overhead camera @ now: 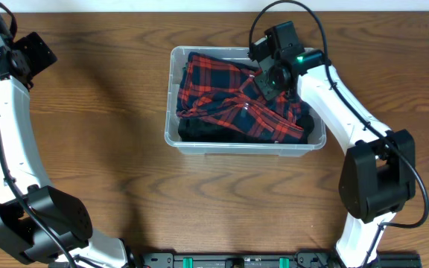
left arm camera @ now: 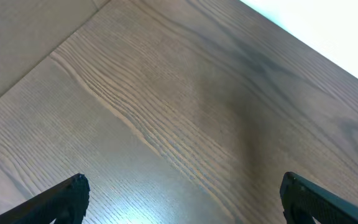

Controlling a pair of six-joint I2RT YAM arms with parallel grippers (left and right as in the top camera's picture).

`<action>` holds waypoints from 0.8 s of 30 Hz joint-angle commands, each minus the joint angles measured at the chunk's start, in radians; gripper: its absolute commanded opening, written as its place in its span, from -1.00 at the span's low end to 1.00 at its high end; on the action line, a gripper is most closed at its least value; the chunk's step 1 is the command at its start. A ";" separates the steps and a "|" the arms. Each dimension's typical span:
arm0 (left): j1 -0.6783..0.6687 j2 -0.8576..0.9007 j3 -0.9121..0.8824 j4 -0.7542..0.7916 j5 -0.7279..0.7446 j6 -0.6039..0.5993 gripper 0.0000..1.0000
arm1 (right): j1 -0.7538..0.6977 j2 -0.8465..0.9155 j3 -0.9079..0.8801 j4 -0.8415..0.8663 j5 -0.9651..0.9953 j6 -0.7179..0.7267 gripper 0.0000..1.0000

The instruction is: Pack container

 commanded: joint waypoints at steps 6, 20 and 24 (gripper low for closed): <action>0.003 -0.003 0.003 0.000 -0.012 0.003 0.96 | -0.043 -0.165 -0.002 -0.005 0.024 0.084 -0.28; 0.003 -0.003 0.003 0.000 -0.012 0.003 0.96 | -0.265 -0.612 -0.002 -0.235 -0.301 0.070 0.03; 0.003 -0.003 0.003 0.000 -0.012 0.003 0.96 | -0.316 -0.736 -0.004 -0.270 -0.378 0.063 0.04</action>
